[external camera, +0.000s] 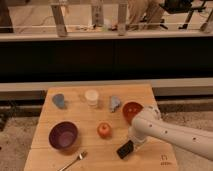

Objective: Place eraser in table surface

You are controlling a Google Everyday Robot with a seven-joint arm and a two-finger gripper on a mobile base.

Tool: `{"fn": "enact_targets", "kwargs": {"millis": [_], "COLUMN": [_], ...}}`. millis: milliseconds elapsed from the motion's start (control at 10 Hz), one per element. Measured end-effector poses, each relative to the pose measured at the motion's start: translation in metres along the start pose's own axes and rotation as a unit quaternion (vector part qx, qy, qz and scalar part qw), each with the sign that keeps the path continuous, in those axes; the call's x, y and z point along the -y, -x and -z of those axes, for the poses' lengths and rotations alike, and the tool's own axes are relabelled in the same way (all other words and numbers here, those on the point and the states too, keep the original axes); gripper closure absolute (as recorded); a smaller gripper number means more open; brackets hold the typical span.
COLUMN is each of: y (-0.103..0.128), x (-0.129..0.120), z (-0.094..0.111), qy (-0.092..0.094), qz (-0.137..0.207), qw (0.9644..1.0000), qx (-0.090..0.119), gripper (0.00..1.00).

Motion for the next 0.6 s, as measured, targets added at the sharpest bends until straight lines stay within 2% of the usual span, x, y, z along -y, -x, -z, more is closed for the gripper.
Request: {"fn": "enact_targets", "kwargs": {"millis": [400,600], "y": [0.002,0.001], "x": [-0.002,-0.002], "z": [0.005,0.016], "qy": [0.001,0.000], "qz": [0.006,0.006], "qw": [0.9999,0.9998], "qx": [0.009,0.018], "gripper": [0.20,0.20]}}
